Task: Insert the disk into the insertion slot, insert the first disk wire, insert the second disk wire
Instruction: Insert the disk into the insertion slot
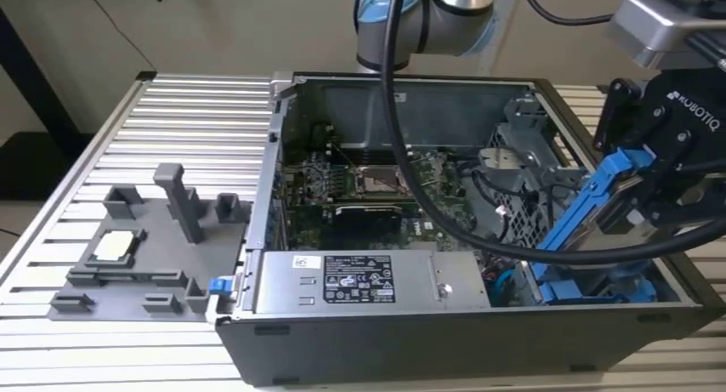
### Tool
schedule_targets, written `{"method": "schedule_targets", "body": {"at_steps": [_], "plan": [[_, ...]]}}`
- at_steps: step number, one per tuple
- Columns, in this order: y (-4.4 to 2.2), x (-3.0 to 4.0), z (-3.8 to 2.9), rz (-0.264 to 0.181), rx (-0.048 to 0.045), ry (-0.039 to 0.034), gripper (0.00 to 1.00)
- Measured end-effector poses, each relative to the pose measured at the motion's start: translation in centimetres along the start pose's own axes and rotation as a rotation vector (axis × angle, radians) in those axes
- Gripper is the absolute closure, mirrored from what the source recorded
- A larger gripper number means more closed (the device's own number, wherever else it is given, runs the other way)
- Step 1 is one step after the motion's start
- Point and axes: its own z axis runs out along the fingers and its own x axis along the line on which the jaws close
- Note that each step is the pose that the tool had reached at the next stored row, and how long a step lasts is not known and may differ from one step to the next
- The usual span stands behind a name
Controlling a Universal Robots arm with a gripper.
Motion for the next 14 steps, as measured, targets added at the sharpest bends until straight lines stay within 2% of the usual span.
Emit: {"method": "schedule_targets", "body": {"at_steps": [5, 10, 14], "plan": [[-0.2, -0.38, 0.28, 0.0, 0.0001, -0.0033, 0.67], [-0.35, -0.43, 0.62, 0.0, 0.0, -0.0028, 0.67], [-0.43, -0.48, 1.31, 0.0, -0.0001, -0.0033, 0.67]]}}
